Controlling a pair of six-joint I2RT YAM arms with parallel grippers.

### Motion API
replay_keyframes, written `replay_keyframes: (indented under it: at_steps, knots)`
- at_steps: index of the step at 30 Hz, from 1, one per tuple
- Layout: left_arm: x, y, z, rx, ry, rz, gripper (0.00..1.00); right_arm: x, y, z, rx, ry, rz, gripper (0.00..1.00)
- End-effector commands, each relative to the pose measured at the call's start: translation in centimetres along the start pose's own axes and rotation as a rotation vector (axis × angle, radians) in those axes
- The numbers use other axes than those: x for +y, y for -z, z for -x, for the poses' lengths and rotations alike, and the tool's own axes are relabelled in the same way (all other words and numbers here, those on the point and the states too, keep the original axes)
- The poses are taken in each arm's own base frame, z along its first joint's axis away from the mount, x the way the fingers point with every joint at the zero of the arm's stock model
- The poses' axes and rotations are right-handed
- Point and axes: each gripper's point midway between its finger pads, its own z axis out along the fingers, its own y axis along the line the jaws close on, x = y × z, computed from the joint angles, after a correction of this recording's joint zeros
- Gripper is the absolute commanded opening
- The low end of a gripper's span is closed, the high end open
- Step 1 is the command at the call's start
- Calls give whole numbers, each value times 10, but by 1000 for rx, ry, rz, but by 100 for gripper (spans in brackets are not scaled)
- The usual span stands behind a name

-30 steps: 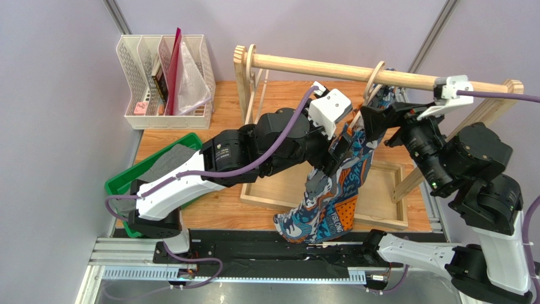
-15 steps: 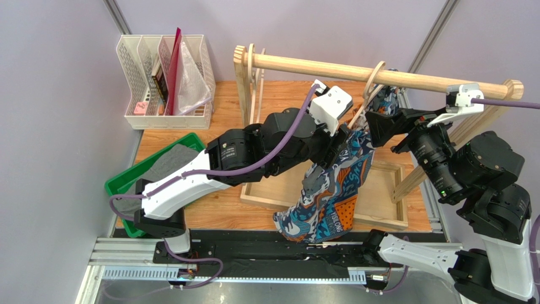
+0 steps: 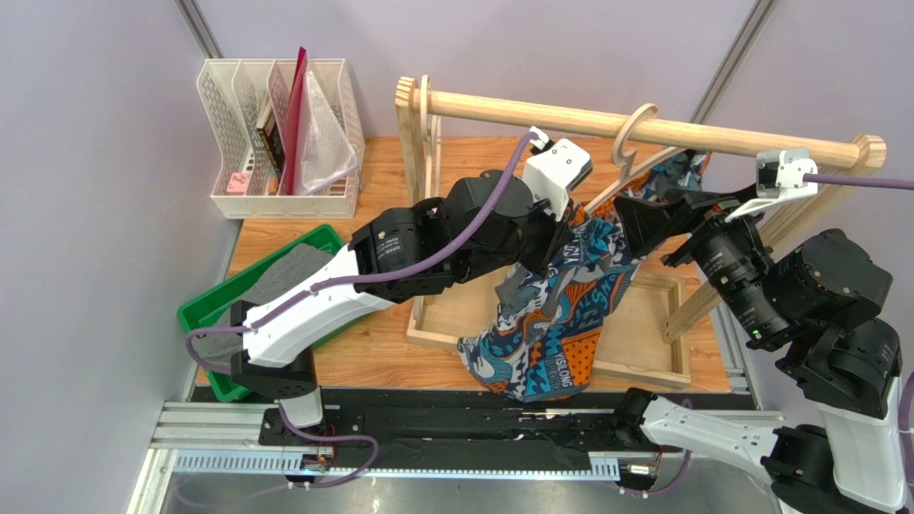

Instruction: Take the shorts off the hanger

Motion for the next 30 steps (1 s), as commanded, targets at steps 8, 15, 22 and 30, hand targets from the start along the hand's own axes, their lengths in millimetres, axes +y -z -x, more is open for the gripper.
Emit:
replay_keyframes:
  at_steps: [8, 15, 22, 30]
  knots:
    - [21, 64, 62, -204, -75, -30, 0, 13, 2, 14, -48, -32, 73, 86]
    - [35, 91, 78, -269, -132, -5, 0, 20, 0, 16, -55, -35, 99, 86]
    - [26, 106, 71, -280, -219, -99, 0, 44, -2, 22, -81, -16, 225, 86]
    - [27, 98, 53, -237, -226, -121, 0, 70, -15, 7, -13, 24, 324, 85]
